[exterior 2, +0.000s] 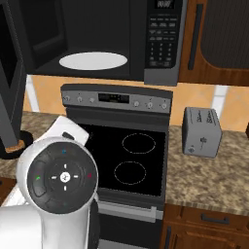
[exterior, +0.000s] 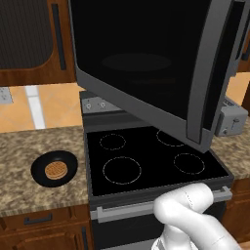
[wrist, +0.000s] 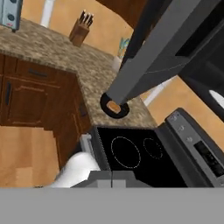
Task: Open the microwave, place the bowl with waffle inside the microwave, then close the microwave door and turn it on.
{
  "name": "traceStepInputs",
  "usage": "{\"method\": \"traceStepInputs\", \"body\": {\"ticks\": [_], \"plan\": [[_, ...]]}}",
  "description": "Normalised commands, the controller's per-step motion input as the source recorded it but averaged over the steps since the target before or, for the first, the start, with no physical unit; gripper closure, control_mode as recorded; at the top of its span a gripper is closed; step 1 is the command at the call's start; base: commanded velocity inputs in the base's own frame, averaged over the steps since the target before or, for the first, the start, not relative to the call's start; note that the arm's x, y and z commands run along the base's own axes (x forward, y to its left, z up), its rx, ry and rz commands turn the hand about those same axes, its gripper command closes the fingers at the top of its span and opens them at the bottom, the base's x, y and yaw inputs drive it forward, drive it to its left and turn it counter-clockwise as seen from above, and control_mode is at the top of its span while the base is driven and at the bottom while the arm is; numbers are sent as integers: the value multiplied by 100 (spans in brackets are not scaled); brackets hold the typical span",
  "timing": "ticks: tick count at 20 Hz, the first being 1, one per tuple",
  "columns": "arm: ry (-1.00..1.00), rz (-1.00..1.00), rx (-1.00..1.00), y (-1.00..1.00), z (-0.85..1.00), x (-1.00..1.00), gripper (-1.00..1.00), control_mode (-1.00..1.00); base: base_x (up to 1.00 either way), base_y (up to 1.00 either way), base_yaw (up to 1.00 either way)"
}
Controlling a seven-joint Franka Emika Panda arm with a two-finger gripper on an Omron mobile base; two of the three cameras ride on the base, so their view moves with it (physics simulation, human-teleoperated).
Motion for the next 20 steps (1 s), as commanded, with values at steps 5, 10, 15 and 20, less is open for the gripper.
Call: {"method": "traceStepInputs", "body": {"ticks": [5,10,15,20], "plan": [[-8,49,3,0,-6,93,100,-100,0,0,0],[-58,37,8,15,-7,51,100,-100,0,0,0],[-27,33,10,30,0,82,100,-100,0,0,0],[-18,60,11,37,0,62,100,-100,0,0,0]]}}
